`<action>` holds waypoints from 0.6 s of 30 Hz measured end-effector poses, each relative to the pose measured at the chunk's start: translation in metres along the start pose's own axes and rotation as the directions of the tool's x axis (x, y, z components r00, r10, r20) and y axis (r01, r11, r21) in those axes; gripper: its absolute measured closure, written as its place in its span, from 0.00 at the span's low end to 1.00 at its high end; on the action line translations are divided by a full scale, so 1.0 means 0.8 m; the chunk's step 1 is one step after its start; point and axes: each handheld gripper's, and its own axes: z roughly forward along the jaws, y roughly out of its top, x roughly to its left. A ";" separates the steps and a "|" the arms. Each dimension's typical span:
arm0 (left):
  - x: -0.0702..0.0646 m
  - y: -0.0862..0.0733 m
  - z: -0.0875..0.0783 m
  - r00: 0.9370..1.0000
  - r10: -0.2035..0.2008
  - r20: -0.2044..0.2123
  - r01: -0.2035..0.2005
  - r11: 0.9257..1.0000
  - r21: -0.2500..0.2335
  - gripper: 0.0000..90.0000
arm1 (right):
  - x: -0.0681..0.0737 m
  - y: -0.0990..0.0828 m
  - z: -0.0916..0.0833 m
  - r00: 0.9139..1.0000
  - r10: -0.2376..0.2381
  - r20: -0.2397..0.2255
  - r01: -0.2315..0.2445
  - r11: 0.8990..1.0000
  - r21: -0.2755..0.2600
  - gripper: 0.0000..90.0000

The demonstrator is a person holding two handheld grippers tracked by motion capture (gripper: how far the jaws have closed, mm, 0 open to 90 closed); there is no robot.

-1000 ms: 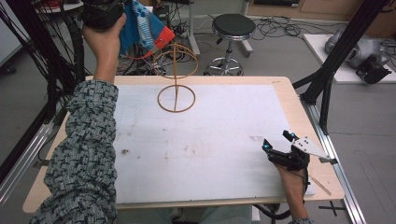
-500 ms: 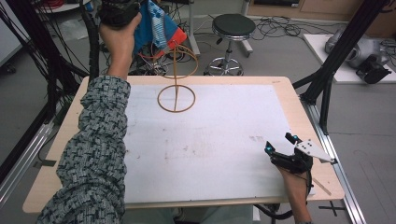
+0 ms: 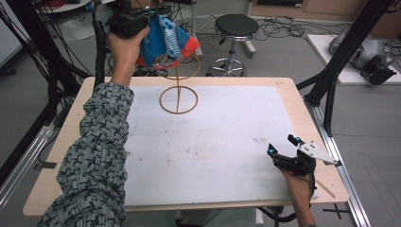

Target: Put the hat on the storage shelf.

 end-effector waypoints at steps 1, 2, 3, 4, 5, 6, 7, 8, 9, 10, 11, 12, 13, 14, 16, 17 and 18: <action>-0.001 -0.003 0.001 1.000 0.013 0.007 -0.013 1.000 0.017 0.99 | 0.001 0.000 0.000 1.000 0.001 -0.003 -0.001 1.000 0.004 0.12; -0.002 -0.004 0.001 1.000 0.020 0.009 -0.020 0.999 0.025 0.99 | 0.001 0.000 0.001 1.000 -0.002 -0.004 0.002 1.000 0.006 0.12; -0.003 -0.007 0.001 1.000 0.028 0.014 -0.028 0.999 0.033 0.99 | 0.001 0.000 0.001 1.000 -0.005 -0.006 0.005 1.000 0.005 0.12; -0.004 -0.009 0.002 0.999 0.035 0.023 -0.036 0.998 0.046 0.99 | 0.002 0.000 0.002 1.000 -0.006 -0.009 0.006 1.000 0.007 0.12; -0.004 -0.010 0.003 0.999 0.039 0.029 -0.041 0.997 0.059 0.99 | 0.002 0.001 0.003 1.000 -0.013 -0.008 0.013 1.000 0.006 0.12; -0.005 -0.012 0.004 0.998 0.042 0.035 -0.044 0.997 0.068 0.99 | 0.003 0.000 0.003 1.000 -0.010 -0.012 0.010 1.000 0.007 0.12; -0.005 -0.014 0.004 0.998 0.043 0.043 -0.046 0.996 0.073 0.99 | 0.004 0.001 0.003 1.000 -0.009 -0.012 0.010 1.000 0.011 0.12; -0.006 -0.016 0.005 0.998 0.048 0.049 -0.052 0.996 0.079 0.99 | 0.004 0.001 0.003 1.000 -0.007 -0.012 0.007 1.000 0.010 0.12; -0.007 -0.018 0.006 0.997 0.056 0.056 -0.061 0.994 0.086 0.99 | 0.004 0.001 0.004 1.000 -0.005 -0.012 0.005 1.000 0.011 0.12; -0.009 -0.020 0.007 0.996 0.062 0.060 -0.067 0.994 0.091 0.99 | 0.004 0.001 0.004 1.000 -0.008 -0.014 0.008 1.000 0.007 0.12; -0.011 -0.023 0.008 0.994 0.086 0.065 -0.092 0.991 0.096 0.99 | 0.004 0.001 0.004 1.000 -0.009 -0.015 0.010 1.000 0.007 0.12; -0.013 -0.025 0.009 0.993 0.103 0.066 -0.109 0.990 0.095 0.99 | 0.005 0.001 0.004 1.000 -0.009 -0.014 0.009 1.000 0.009 0.12; -0.015 -0.027 0.009 0.990 0.128 0.064 -0.134 0.986 0.097 0.99 | 0.004 0.001 0.004 1.000 -0.012 -0.014 0.012 1.000 0.010 0.12; -0.017 -0.029 0.010 0.989 0.137 0.061 -0.143 0.985 0.100 0.99 | 0.004 0.001 0.004 1.000 -0.010 -0.014 0.010 1.000 0.010 0.12; -0.019 -0.033 0.012 0.987 0.148 0.065 -0.155 0.982 0.112 0.99 | 0.005 0.001 0.005 1.000 -0.005 -0.017 0.006 1.000 0.011 0.12; -0.020 -0.035 0.014 0.986 0.154 0.065 -0.160 0.981 0.112 0.99 | 0.005 0.001 0.005 1.000 -0.008 -0.017 0.008 1.000 0.010 0.12; -0.021 -0.038 0.015 0.985 0.155 0.070 -0.162 0.981 0.110 0.99 | 0.005 0.001 0.005 1.000 -0.009 -0.017 0.009 1.000 0.013 0.12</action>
